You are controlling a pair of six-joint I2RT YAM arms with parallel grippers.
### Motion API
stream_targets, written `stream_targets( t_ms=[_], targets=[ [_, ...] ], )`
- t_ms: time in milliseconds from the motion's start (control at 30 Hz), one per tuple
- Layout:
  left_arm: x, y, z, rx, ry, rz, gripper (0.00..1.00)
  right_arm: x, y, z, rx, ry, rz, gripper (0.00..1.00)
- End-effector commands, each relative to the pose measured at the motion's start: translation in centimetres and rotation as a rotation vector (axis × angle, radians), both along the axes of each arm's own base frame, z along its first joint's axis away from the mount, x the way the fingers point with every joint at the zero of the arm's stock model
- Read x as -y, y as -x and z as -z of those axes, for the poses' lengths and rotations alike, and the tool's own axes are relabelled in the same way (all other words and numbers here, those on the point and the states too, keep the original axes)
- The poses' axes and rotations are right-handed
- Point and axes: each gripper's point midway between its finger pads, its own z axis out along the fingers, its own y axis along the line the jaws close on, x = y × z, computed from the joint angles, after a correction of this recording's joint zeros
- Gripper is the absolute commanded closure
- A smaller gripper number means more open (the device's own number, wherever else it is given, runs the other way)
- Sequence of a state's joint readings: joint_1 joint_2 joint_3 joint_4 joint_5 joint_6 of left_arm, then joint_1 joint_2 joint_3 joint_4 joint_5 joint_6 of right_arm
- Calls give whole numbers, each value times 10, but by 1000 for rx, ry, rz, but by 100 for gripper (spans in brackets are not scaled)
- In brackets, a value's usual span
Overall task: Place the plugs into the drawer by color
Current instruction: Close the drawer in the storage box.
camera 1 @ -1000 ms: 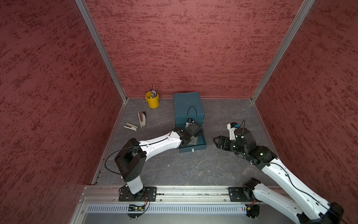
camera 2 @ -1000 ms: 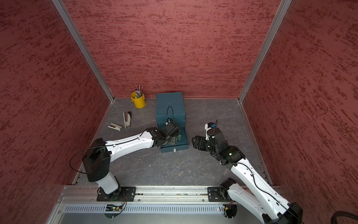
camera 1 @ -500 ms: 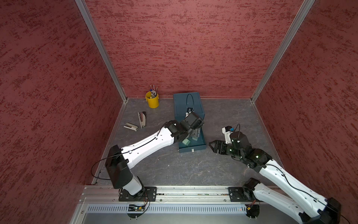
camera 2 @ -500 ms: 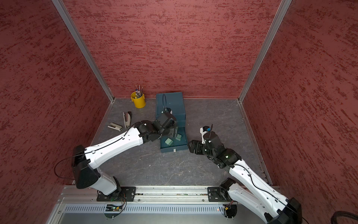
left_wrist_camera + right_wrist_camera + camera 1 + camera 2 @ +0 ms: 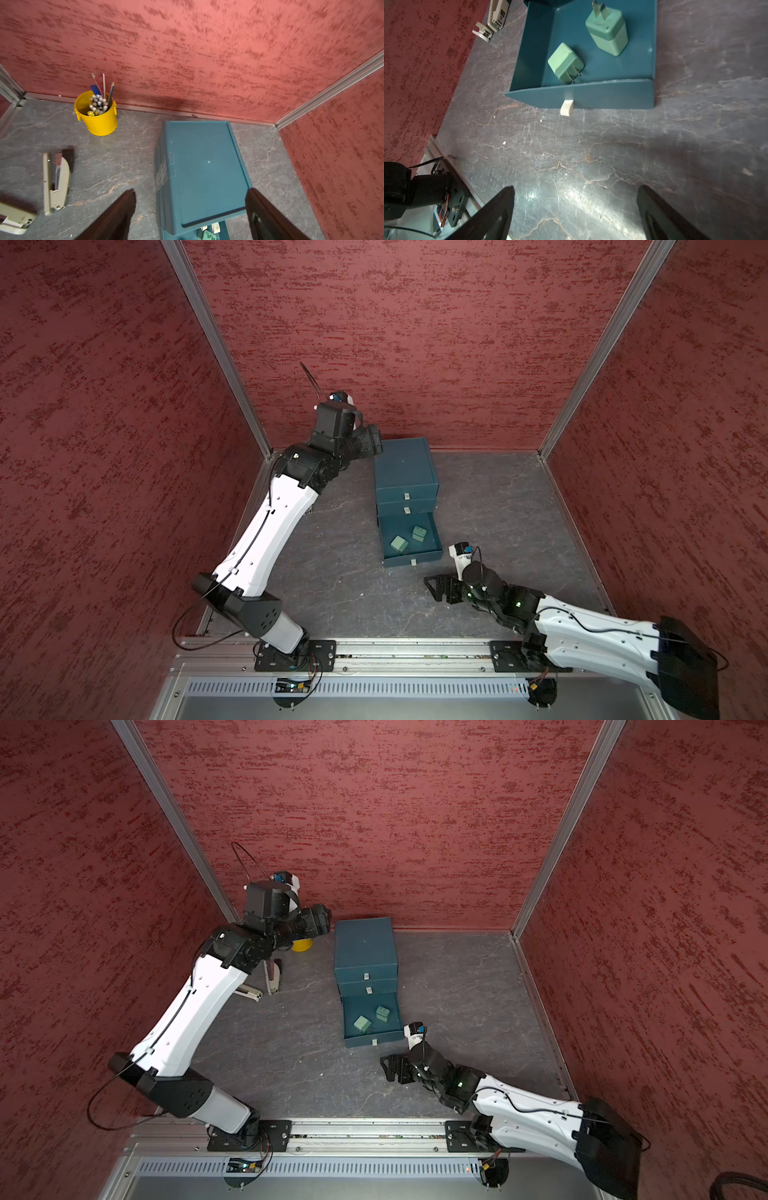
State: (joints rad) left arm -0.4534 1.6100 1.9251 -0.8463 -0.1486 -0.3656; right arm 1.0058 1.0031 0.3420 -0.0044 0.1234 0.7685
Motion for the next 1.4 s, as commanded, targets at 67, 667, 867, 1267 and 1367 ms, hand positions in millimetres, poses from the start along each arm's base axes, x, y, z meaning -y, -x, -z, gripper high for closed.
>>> stream_targets(
  t_ms=[67,667,867,1267,1367],
  targets=[
    [21,-26,41,-90,8,83,13,-33,-27,-11,93,-103,53,4],
    [56,-8,166,-358,-194,161,22,-105,-109,-14,472,16,3,2],
    [53,6,176,-376,-218,161,23,-105,-152,-27,570,-22,46,2],
    [48,16,174,-369,-224,162,23,-112,-204,-36,683,38,54,2],
    [46,16,171,-359,-230,161,23,-113,-202,-38,686,26,43,2]
  ],
)
